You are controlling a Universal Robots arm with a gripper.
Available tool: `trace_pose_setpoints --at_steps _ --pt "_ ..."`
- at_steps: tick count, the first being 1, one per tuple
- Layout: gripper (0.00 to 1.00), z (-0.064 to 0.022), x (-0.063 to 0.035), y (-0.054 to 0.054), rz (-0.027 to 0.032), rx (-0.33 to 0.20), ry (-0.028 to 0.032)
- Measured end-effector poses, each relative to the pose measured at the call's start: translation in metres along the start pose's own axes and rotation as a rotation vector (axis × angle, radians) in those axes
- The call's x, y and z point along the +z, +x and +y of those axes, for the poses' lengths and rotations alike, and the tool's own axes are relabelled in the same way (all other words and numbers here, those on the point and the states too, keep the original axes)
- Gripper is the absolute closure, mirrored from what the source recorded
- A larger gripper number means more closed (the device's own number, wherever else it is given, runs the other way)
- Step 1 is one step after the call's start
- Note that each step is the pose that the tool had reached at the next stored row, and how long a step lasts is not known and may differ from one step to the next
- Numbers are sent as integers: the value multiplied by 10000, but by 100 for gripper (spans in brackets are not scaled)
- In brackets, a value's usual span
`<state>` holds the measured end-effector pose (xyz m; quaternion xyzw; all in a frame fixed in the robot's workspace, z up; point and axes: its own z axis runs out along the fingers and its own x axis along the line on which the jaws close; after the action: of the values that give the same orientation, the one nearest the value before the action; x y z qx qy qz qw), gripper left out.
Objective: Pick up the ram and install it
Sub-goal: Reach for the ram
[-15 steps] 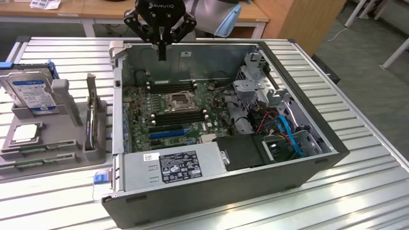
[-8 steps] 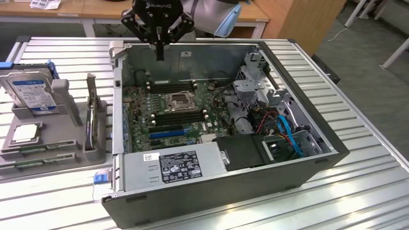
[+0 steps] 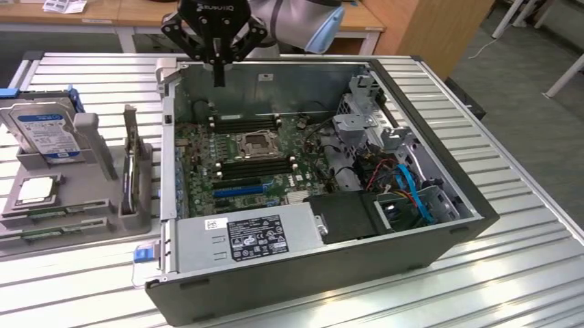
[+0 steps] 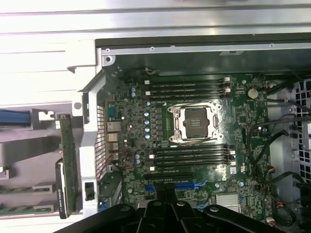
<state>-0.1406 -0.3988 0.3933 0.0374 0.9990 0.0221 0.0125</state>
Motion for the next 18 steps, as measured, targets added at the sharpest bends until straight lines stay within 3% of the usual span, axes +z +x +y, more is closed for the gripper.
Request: trace_pose_setpoints --at_steps 18 --pt "90 -33 -9 447 -1 1 -1"
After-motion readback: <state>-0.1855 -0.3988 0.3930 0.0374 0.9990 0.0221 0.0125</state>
